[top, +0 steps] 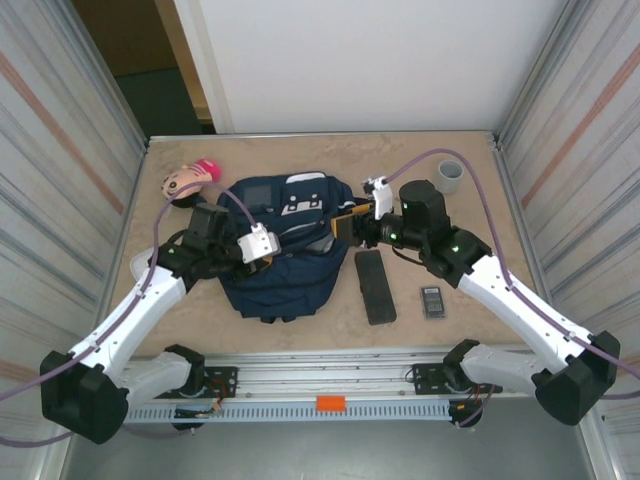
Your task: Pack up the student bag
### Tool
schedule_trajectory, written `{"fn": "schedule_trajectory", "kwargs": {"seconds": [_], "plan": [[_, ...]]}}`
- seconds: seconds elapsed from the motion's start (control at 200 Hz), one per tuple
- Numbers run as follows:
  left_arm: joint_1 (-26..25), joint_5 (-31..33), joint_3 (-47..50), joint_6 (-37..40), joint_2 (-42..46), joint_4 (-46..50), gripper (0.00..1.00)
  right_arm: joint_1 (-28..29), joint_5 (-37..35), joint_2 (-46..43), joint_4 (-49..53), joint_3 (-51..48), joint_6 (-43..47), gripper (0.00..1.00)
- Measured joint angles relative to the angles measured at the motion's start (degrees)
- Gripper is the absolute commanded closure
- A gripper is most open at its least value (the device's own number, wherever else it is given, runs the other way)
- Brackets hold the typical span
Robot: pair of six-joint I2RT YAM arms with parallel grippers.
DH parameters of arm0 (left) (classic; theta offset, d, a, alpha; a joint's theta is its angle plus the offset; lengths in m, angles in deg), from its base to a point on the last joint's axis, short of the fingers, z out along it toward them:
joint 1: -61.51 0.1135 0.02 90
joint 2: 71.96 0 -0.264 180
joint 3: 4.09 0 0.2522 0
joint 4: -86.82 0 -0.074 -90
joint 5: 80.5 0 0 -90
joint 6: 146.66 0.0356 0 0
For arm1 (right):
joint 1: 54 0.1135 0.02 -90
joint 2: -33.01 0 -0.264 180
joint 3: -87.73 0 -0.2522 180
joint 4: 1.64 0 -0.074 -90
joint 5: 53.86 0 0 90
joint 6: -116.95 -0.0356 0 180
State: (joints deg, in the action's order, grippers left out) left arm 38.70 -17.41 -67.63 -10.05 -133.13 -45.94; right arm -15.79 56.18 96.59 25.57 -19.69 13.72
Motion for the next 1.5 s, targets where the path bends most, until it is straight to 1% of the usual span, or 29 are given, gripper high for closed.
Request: {"fn": "schedule_trajectory", "kwargs": {"seconds": [0.115,0.19,0.281,0.361,0.406,0.421,0.461,0.486,0.501,0.536,0.596,0.762,0.977,1.022,1.092,1.173,1.228,1.313,1.498], "plan": [[-0.02,-4.07,-3.06,2.29,-1.70,4.72,1.00,3.30,0.92,3.10,1.44,-0.26,20.00,0.43],[-0.02,-6.05,-4.17,3.58,-2.75,7.08,1.00,5.90,1.31,5.73,1.81,-0.26,31.17,0.42],[-0.02,-7.52,-4.98,4.81,-3.80,9.11,1.00,7.39,2.82,9.35,1.62,-0.26,40.87,0.41],[0.09,-7.56,-5.51,5.75,-4.70,10.58,1.00,7.41,3.93,12.33,1.66,0.11,46.49,0.42],[0.28,-7.50,-5.51,6.03,-5.18,11.23,1.00,7.08,4.42,13.86,1.79,0.92,48.89,0.45],[0.37,-7.48,-5.51,6.10,-5.40,11.43,1.00,7.04,4.66,14.47,1.84,1.36,49.92,0.48],[0.37,-7.45,-5.51,6.10,-5.66,11.74,1.00,6.84,5.31,15.69,1.77,2.34,51.36,0.59],[0.37,-7.50,-5.51,6.03,-5.73,11.67,1.00,6.78,5.75,16.28,1.73,2.82,52.46,0.71],[0.37,-7.54,-5.51,5.99,-5.77,11.63,1.00,6.75,5.95,16.72,1.68,3.17,52.41,0.77],[0.37,-7.61,-5.51,5.73,-5.77,11.41,1.00,6.69,6.80,17.35,1.46,3.54,53.24,0.89],[0.37,-7.80,-5.51,4.70,-5.75,10.82,0.99,6.56,7.93,18.05,1.11,3.65,53.57,1.00],[0.70,-8.68,-5.51,2.40,-5.31,9.49,0.98,5.20,9.92,17.97,-1.31,3.13,52.68,1.00],[0.68,-8.72,-4.17,-1.57,-2.84,6.14,0.85,3.89,11.58,16.35,-4.68,0.94,51.25,1.00],[0.68,-9.09,-3.93,-3.21,-2.43,5.18,0.79,3.61,11.54,16.20,-5.16,0.70,51.12,1.00],[0.68,-10.19,-3.93,-6.01,-2.05,3.58,0.62,3.37,11.41,16.20,-5.77,0.42,50.90,1.00],[0.70,-10.86,-3.96,-11.06,-1.57,1.75,0.46,3.39,11.30,16.22,-5.92,0.02,50.75,1.00],[0.92,-11.30,-4.00,-14.14,-1.29,0.92,0.40,3.45,11.32,16.33,-5.95,-0.11,50.73,1.00],[1.57,-12.48,-4.00,-20.20,-0.42,-0.07,0.39,3.48,11.30,16.33,-6.05,-0.13,50.36,1.00],[1.97,-12.92,-4.00,-37.18,4.17,-1.11,0.38,3.48,11.30,16.33,-6.21,-0.13,49.40,1.00]]}}
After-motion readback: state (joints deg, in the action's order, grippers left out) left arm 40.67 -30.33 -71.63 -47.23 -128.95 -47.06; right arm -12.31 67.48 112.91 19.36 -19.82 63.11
